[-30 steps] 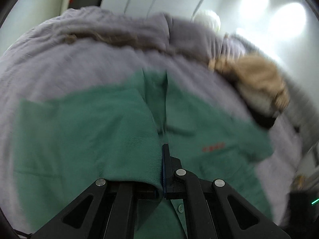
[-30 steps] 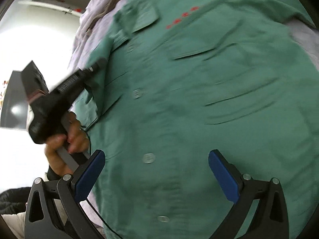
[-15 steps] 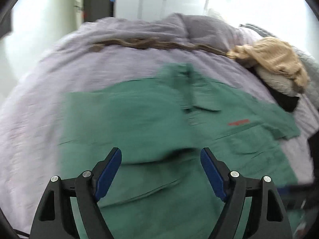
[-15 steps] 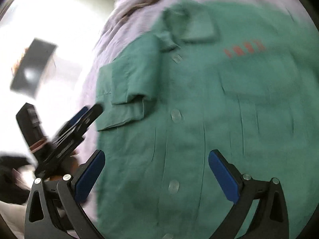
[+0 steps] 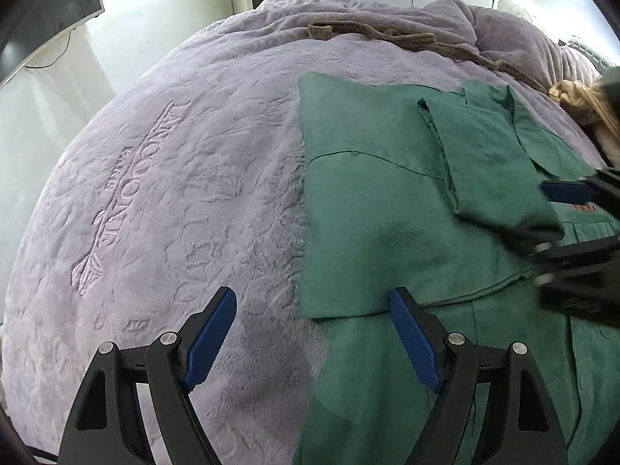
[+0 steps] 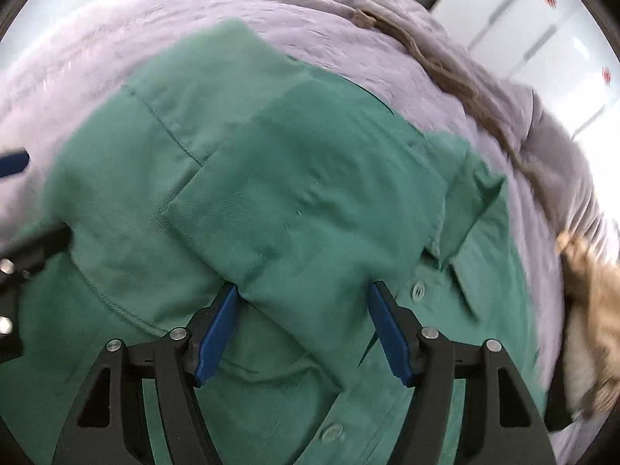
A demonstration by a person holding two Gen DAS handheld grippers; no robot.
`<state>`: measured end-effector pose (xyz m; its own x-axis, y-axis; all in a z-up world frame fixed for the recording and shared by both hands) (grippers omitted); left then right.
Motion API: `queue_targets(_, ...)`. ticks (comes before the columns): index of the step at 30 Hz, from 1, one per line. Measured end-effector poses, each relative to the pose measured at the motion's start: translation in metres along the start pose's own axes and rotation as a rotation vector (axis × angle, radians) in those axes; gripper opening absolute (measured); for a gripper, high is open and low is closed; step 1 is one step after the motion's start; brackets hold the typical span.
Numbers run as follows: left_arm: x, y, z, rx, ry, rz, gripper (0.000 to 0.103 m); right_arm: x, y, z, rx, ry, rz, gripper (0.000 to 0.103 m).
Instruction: Fold large clothes
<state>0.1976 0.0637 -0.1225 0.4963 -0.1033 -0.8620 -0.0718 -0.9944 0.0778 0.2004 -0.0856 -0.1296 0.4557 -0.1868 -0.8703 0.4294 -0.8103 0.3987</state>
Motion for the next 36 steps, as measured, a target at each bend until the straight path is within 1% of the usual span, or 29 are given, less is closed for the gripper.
queue_targets(1, 0.002, 0.002, 0.000, -0.005, -0.001, 0.000, 0.082, -0.001, 0.002, 0.001, 0.002, 0.014, 0.018, 0.048)
queue_targets(2, 0.005, 0.002, 0.000, -0.015, -0.006, 0.001, 0.082, -0.003, 0.009, 0.002, 0.027, 0.022, 0.042, 0.002)
queue_targets(3, 0.007, 0.002, 0.001, -0.028, -0.013, 0.003, 0.082, -0.005, 0.019, 0.004, 0.076, 0.029, 0.056, 0.004)
queue_targets(4, 0.010, 0.001, 0.001, -0.044, -0.019, 0.009, 0.082, -0.011, 0.035, 0.007, 0.177, 0.062, 0.019, 0.003)
queue_targets(5, 0.011, -0.001, 0.002, -0.058, -0.023, 0.015, 0.082, -0.015, 0.060, 0.019, 0.334, 0.085, -0.040, 0.003)
queue_targets(6, 0.011, -0.001, 0.003, -0.065, -0.024, 0.021, 0.082, -0.014, 0.073, 0.025, 0.427, 0.089, -0.067, 0.004)
queue_targets(7, 0.009, 0.000, 0.005, -0.065, -0.023, 0.023, 0.082, -0.015, 0.089, 0.039, 0.553, 0.101, -0.116, 0.003)
queue_targets(8, 0.009, 0.001, 0.006, -0.061, -0.022, 0.022, 0.082, -0.011, 0.106, 0.058, 0.696, 0.116, -0.193, 0.004)
queue_targets(9, 0.009, 0.001, 0.007, -0.057, -0.022, 0.022, 0.082, -0.004, 0.118, 0.078, 0.826, 0.113, -0.264, 0.004)
queue_targets(10, 0.010, 0.001, 0.007, -0.052, -0.023, 0.023, 0.082, 0.001, 0.122, 0.091, 0.901, 0.106, -0.311, 0.004)
queue_targets(11, 0.010, 0.001, 0.007, -0.050, -0.024, 0.023, 0.082, 0.010, 0.126, 0.108, 1.001, 0.108, -0.388, 0.004)
queue_targets(13, 0.011, 0.002, 0.006, -0.045, -0.030, 0.035, 0.082, 0.023, 0.125, 0.132, 1.141, 0.101, -0.509, 0.007)
queue_targets(14, 0.011, 0.003, 0.005, -0.043, -0.033, 0.035, 0.082, 0.026, 0.125, 0.140, 1.186, 0.103, -0.536, 0.013)
queue_targets(15, 0.009, 0.001, 0.005, -0.040, -0.036, 0.033, 0.082, 0.029, 0.125, 0.148, 1.230, 0.103, -0.555, 0.023)
queue_targets(16, 0.006, -0.001, 0.004, -0.040, -0.041, 0.033, 0.082, 0.030, 0.126, 0.156, 1.276, 0.110, -0.574, 0.030)
queue_targets(17, 0.003, -0.002, 0.002, -0.044, -0.045, 0.036, 0.082, 0.028, 0.126, 0.164, 1.322, 0.119, -0.582, 0.042)
queue_targets(18, 0.000, -0.003, -0.001, -0.048, -0.044, 0.040, 0.082, 0.026, 0.127, 0.172, 1.359, 0.133, -0.585, 0.047)
queue_targets(21, -0.013, -0.013, -0.015, -0.077, -0.018, 0.063, 0.082, 0.022, 0.134, 0.186, 1.420, 0.161, -0.565, 0.047)
queue_targets(23, -0.013, -0.020, -0.024, -0.096, -0.015, 0.059, 0.082, 0.017, 0.139, 0.192, 1.441, 0.177, -0.558, 0.047)
queue_targets(26, -0.005, -0.030, -0.041, -0.130, -0.026, 0.049, 0.082, 0.008, 0.137, 0.186, 1.424, 0.207, -0.613, 0.047)
queue_targets(28, 0.000, -0.032, -0.048, -0.149, -0.029, 0.054, 0.082, 0.010, 0.136, 0.181, 1.402, 0.206, -0.630, 0.047)
queue_targets(30, 0.008, -0.032, -0.054, -0.175, -0.051, 0.080, 0.082, 0.018, 0.140, 0.180, 1.394, 0.193, -0.629, 0.048)
queue_targets(33, 0.022, -0.029, -0.062, -0.208, -0.101, 0.131, 0.082, 0.033, 0.142, 0.181, 1.459, 0.177, -0.643, 0.047)
queue_targets(34, 0.028, -0.028, -0.066, -0.220, -0.113, 0.138, 0.082, 0.037, 0.141, 0.183, 1.492, 0.172, -0.660, 0.045)
queue_targets(35, 0.031, -0.027, -0.070, -0.234, -0.118, 0.138, 0.082, 0.039, 0.141, 0.184, 1.514, 0.173, -0.683, 0.021)
queue_targets(36, 0.031, -0.026, -0.072, -0.246, -0.114, 0.138, 0.082, 0.038, 0.140, 0.182, 1.499, 0.164, -0.688, 0.001)
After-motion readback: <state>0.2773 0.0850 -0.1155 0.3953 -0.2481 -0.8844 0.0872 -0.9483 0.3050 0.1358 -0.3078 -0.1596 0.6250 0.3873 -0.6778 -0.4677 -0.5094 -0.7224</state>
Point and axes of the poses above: each gripper's, at about its wrist camera, not at the fingertips, and x roughly the way its jaws point, y to its right, z to its underside, the point moved 4 cm from there along x, roughly the way its jaws point, and after that the axes turned 12 degrees about -x, right-handed, at the moved point
